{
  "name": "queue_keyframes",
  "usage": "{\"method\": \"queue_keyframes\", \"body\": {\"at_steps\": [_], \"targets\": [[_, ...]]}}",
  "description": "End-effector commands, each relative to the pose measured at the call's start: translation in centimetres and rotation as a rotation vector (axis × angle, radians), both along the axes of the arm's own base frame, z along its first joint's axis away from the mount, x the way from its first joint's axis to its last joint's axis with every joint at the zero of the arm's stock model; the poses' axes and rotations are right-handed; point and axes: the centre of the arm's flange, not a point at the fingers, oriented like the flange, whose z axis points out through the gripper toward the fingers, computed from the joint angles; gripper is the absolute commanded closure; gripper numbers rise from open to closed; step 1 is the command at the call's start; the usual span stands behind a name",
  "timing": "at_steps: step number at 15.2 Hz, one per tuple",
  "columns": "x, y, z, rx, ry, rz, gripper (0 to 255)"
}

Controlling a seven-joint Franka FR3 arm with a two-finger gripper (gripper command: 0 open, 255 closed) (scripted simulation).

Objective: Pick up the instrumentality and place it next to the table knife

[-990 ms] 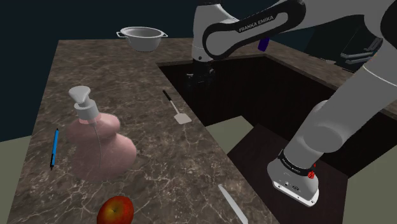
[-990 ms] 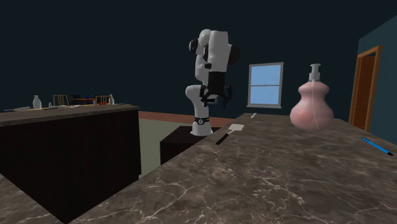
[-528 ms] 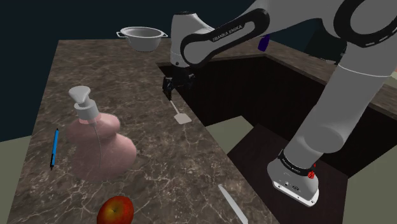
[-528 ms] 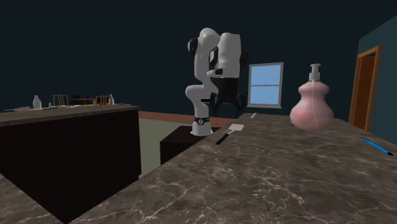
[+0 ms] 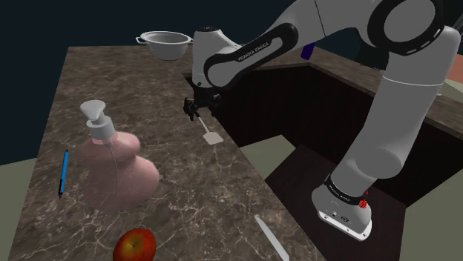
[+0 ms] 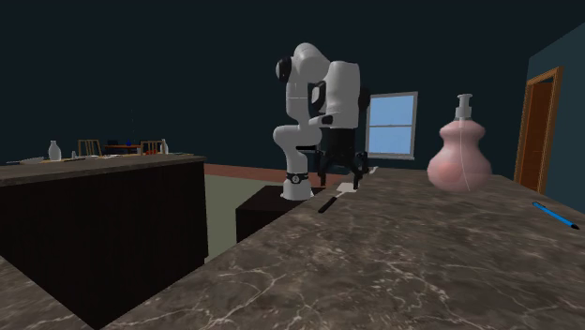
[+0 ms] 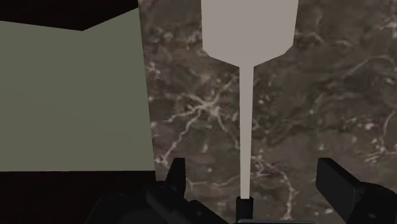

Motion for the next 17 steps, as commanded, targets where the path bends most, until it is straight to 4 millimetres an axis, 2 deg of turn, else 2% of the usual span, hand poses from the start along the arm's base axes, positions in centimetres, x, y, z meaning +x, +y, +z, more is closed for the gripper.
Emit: {"method": "queue_keyframes", "body": {"at_steps": [1,9,10,17], "targets": [[0.13,-0.01,-1.27,0.0,0.0,0.0,0],[0.13,0.0,-1.27,0.0,0.0,0.0,0],[0.13,0.0,-1.27,0.0,0.0,0.0,255],[0.13,0.0,-1.27,0.0,0.0,0.0,255]]}}
